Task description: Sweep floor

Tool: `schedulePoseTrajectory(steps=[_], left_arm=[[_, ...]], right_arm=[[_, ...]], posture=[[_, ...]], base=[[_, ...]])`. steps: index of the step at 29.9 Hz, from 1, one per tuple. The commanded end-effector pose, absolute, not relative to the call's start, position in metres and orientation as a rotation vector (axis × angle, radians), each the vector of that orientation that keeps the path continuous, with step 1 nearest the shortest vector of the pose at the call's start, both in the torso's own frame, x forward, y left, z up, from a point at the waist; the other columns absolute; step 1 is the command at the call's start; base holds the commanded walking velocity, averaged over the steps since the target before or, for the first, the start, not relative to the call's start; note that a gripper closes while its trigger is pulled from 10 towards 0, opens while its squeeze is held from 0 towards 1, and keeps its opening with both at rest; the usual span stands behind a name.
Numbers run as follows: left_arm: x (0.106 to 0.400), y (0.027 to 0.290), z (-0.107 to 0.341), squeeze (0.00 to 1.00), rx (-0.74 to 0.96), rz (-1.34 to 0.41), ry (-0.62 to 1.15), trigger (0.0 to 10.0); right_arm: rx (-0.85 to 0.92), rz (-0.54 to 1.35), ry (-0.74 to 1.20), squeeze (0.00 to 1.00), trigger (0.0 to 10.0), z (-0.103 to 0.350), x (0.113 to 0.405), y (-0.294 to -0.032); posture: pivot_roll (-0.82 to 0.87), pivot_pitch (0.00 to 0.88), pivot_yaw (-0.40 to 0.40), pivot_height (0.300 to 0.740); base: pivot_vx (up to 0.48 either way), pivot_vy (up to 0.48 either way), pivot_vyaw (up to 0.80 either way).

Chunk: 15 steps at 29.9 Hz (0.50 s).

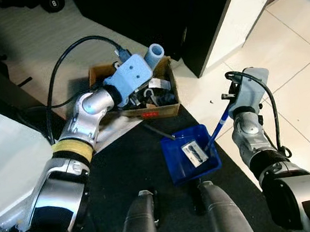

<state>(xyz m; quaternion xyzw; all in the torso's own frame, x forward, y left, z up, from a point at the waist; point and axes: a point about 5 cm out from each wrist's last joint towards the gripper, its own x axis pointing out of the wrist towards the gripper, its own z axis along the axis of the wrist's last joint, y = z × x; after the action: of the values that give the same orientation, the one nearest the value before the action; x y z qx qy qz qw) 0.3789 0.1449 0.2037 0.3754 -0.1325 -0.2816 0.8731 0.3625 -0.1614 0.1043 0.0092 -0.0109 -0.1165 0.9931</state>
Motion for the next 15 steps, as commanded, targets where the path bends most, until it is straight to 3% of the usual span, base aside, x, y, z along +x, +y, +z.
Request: schedulePoseTrajectory(steps=[1, 4, 15], left_arm=[[0.376, 0.139, 0.211, 0.0, 0.843, -0.551, -0.4, 10.0], [0.375, 0.136, 0.209, 0.0, 0.831, -0.542, -0.409, 10.0], [0.359, 0.091, 0.174, 0.0, 0.642, -0.659, -0.451, 10.0]], right_arm=[[-0.008, -0.232, 0.1, 0.0, 10.0, 0.074, 0.348, -0.163], [-0.009, -0.232, 0.101, 0.0, 10.0, 0.074, 0.348, -0.164], [-0.013, -0.228, 0.107, 0.0, 10.0, 0.072, 0.346, -0.163]], posture=[[0.0, 0.33, -0.034, 0.74], [0.0, 0.33, -0.033, 0.74], [0.0, 0.333, -0.034, 0.74]], base=[[0.0, 0.0, 0.0], [0.0, 0.0, 0.0], [0.0, 0.0, 0.0]])
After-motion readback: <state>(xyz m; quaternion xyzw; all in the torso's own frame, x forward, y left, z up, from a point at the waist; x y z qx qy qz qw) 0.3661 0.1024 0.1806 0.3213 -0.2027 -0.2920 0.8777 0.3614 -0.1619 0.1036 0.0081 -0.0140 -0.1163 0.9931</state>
